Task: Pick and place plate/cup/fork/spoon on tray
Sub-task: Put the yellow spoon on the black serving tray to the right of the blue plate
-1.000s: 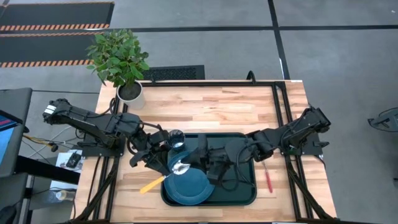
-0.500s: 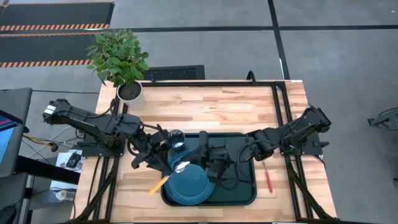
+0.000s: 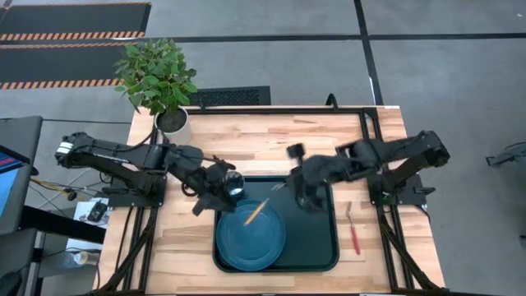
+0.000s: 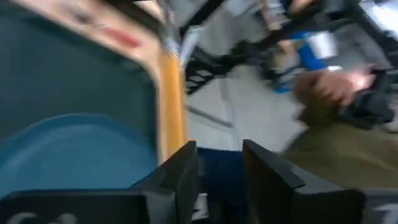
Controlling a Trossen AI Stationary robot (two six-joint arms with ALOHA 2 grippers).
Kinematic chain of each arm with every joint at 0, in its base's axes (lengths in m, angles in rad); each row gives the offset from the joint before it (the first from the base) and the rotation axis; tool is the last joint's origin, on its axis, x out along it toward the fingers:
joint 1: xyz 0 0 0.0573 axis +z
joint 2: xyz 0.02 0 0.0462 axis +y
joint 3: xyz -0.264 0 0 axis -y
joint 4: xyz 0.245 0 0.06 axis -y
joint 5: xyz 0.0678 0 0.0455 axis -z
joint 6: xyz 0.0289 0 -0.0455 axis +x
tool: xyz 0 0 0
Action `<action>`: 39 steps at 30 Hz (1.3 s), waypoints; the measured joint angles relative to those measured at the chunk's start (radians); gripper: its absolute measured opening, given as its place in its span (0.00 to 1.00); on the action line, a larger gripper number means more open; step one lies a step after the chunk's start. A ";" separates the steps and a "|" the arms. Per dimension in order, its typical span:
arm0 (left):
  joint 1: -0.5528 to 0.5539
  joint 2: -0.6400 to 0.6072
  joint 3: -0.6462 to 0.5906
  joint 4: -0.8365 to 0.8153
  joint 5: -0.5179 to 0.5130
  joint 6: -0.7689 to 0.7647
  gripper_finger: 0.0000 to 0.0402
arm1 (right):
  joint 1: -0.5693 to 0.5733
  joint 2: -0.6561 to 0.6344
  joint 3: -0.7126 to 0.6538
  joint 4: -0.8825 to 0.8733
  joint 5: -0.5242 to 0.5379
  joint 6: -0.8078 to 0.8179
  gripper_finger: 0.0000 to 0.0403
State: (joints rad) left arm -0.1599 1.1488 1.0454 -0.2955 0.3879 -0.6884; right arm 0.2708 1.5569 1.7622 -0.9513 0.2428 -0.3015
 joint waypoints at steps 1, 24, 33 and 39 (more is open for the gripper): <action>0.006 0.000 0.000 -0.032 -0.026 0.013 0.30 | -0.031 -0.003 0.000 -0.084 -0.037 0.069 0.01; -0.040 -0.007 0.000 -0.411 -0.366 0.083 0.34 | -0.335 0.360 -0.109 -0.615 -0.749 0.034 0.00; -0.049 -0.007 -0.001 -0.425 -0.438 0.092 0.34 | -0.338 0.328 -0.348 -0.493 -0.764 0.034 0.00; -0.048 -0.007 -0.001 -0.424 -0.482 0.090 0.34 | -0.343 0.329 -0.444 -0.410 -0.769 0.023 0.00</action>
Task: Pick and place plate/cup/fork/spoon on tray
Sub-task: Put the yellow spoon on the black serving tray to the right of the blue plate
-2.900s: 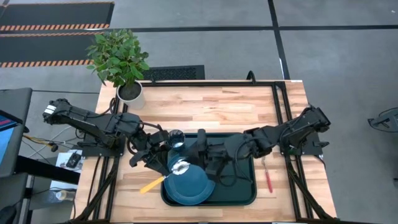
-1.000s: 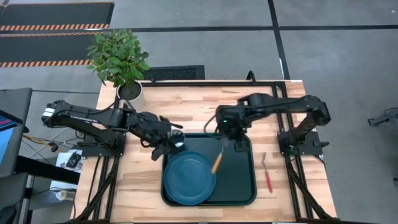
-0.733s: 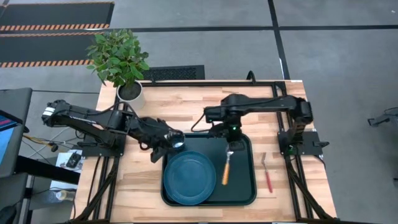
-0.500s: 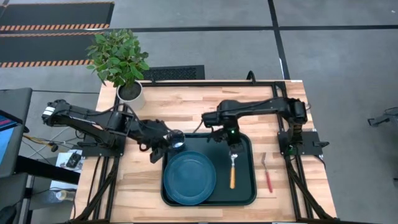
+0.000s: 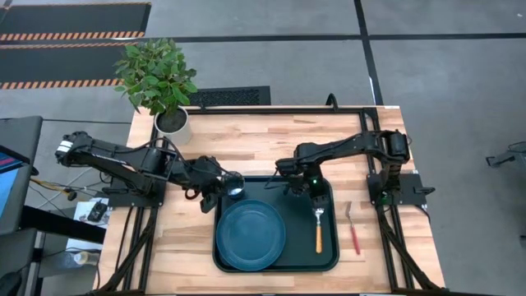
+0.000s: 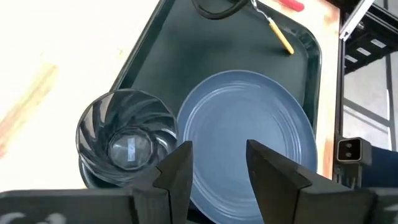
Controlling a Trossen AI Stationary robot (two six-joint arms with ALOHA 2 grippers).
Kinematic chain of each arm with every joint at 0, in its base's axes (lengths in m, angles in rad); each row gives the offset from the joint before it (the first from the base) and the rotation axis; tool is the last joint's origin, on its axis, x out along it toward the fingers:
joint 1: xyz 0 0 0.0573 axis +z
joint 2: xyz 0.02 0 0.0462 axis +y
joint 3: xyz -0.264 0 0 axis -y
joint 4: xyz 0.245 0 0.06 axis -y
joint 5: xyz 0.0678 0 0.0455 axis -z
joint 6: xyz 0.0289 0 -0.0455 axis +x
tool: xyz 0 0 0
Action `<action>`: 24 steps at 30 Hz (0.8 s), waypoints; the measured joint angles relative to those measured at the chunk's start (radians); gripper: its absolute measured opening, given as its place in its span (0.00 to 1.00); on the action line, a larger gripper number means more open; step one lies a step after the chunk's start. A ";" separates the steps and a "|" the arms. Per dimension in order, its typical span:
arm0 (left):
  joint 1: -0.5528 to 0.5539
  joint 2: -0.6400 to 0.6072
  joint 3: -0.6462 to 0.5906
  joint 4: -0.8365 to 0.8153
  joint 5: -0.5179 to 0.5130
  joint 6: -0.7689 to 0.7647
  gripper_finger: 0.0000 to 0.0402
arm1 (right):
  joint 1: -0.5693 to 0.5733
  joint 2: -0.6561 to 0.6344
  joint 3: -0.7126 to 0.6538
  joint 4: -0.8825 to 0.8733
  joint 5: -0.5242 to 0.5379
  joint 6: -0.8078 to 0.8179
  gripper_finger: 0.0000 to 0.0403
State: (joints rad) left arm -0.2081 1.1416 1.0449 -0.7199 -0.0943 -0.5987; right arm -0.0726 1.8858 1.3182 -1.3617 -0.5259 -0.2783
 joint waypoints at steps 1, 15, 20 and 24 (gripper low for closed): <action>0.000 0.000 0.000 0.000 0.000 0.000 0.34 | -0.003 0.000 -0.006 0.008 -0.002 0.000 0.00; 0.000 0.000 0.000 0.007 -0.023 -0.003 0.34 | -0.029 0.000 -0.044 0.126 -0.010 -0.012 0.01; 0.000 0.001 0.000 0.007 -0.025 -0.003 0.34 | -0.028 0.000 -0.088 0.142 -0.012 -0.003 0.01; 0.000 0.001 0.000 0.007 -0.035 0.000 0.34 | -0.027 0.000 -0.110 0.149 -0.012 0.005 0.01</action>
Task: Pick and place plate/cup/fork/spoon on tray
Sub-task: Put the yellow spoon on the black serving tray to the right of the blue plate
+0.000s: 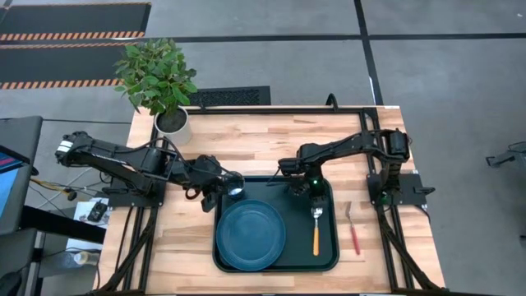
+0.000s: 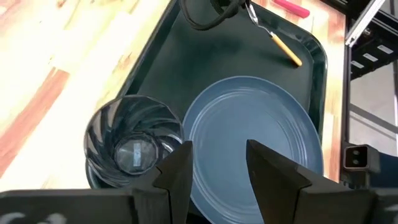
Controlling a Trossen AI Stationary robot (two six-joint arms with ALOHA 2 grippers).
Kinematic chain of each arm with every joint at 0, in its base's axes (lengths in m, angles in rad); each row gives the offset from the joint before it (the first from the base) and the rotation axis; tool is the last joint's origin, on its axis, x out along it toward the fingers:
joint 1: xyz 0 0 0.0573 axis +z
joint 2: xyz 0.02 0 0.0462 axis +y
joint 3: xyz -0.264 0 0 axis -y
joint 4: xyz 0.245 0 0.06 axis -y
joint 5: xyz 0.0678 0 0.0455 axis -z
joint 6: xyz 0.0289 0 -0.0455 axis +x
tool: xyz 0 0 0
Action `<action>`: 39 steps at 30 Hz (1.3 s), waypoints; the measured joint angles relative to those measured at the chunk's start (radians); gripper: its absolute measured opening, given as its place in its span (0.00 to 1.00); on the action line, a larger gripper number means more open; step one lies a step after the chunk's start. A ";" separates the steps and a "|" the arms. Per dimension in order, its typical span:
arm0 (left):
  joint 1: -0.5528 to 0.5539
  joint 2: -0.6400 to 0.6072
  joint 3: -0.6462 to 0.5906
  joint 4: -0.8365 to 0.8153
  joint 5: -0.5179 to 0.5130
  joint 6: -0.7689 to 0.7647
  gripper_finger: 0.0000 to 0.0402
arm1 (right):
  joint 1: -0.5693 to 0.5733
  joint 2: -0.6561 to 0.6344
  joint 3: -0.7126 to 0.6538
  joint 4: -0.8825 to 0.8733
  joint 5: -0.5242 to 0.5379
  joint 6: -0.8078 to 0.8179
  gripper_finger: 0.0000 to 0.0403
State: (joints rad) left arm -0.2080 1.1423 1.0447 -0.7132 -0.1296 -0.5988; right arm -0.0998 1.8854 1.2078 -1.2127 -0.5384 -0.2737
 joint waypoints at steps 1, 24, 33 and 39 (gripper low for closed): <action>0.000 0.000 0.000 0.000 -0.007 0.001 0.34 | 0.000 0.000 -0.002 0.007 0.001 0.001 0.01; 0.000 0.000 0.000 0.000 -0.014 -0.002 0.34 | 0.002 0.000 -0.002 0.095 0.104 0.040 0.08; 0.000 0.000 0.000 0.000 -0.014 0.001 0.34 | 0.004 0.000 -0.002 0.123 0.104 0.057 0.09; 0.000 0.000 0.000 0.000 -0.013 -0.004 0.34 | 0.004 0.000 -0.002 0.129 0.128 0.080 0.11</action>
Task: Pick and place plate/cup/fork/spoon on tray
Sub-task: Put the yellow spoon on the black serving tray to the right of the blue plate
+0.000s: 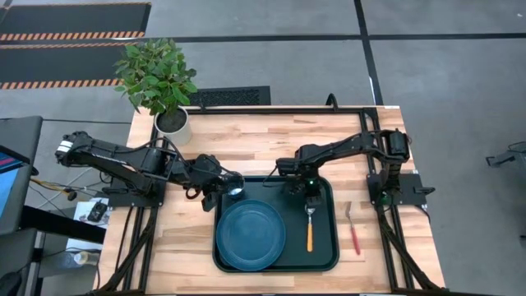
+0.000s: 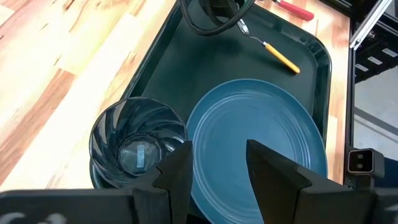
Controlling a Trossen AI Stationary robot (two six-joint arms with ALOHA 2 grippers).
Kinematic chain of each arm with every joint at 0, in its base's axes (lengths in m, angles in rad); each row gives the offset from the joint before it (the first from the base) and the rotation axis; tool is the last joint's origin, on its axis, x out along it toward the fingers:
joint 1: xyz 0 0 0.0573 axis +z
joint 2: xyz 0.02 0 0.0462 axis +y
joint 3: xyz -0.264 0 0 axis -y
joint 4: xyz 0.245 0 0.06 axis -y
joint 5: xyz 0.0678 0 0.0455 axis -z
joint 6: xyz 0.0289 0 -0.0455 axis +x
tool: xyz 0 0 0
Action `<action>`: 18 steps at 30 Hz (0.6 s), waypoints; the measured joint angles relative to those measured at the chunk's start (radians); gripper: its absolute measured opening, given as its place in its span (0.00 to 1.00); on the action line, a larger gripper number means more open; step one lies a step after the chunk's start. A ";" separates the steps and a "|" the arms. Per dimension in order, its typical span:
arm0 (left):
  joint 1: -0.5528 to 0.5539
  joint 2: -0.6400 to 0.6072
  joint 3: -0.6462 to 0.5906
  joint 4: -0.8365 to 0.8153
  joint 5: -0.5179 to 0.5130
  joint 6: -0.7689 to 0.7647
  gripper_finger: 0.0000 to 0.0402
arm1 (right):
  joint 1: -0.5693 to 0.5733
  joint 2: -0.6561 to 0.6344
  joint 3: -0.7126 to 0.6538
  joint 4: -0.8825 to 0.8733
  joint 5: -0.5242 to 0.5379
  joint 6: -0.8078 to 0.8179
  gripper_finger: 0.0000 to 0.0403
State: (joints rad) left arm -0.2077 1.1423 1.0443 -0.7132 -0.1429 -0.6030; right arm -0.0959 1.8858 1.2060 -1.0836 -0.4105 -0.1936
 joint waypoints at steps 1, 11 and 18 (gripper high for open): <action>0.000 0.000 0.000 0.000 0.000 0.000 0.34 | 0.000 0.000 0.000 0.000 0.005 0.005 0.12; 0.000 0.000 0.000 0.000 0.000 -0.006 0.34 | 0.027 0.001 0.000 0.001 0.063 0.019 0.27; 0.000 0.000 0.000 0.000 -0.001 -0.006 0.34 | 0.052 0.001 0.000 0.019 0.090 0.021 0.31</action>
State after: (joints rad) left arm -0.2077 1.1426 1.0443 -0.7132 -0.1437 -0.6090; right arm -0.0439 1.8866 1.2060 -1.0648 -0.3207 -0.1726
